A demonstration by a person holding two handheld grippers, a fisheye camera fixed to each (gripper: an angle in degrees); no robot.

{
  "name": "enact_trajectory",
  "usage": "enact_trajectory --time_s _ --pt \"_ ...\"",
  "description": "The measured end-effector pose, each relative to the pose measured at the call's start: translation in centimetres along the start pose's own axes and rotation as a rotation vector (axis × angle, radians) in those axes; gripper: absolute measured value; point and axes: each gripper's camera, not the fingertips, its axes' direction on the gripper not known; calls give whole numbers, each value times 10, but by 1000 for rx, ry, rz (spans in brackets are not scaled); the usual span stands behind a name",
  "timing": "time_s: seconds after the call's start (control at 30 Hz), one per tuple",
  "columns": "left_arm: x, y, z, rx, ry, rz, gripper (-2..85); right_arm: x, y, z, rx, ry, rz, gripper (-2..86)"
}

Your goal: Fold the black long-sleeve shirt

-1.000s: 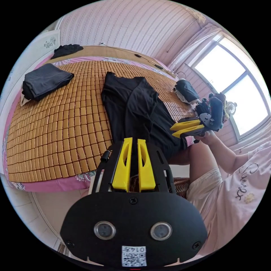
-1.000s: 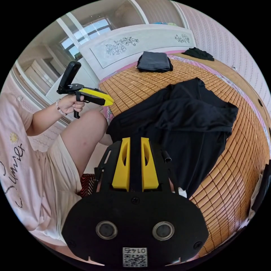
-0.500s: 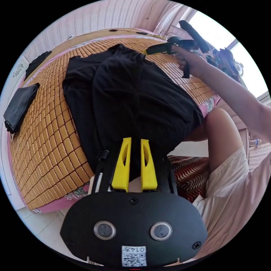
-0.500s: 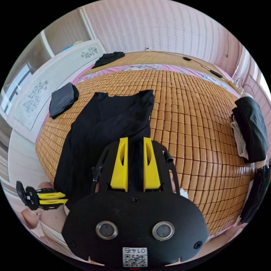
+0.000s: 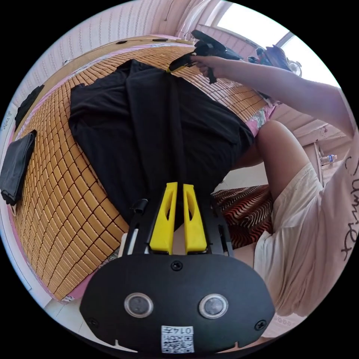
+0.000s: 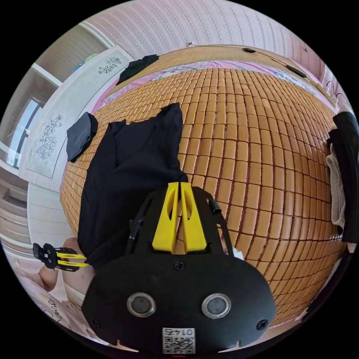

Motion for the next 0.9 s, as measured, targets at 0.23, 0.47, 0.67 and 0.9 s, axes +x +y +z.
enact_trajectory --time_s 0.23,0.47,0.67,0.9 --pt "-8 3 -14 17 96 25 55 -18 19 -33 56 98 -181 -5" --pt "-11 -16 6 44 119 16 57 -62 34 17 -129 115 -443 -8" --pt "-14 -19 9 -15 204 82 60 -23 12 -17 -1 41 -373 15" --pt "-127 -65 -56 209 57 -35 47 14 -79 -13 97 91 -233 89"
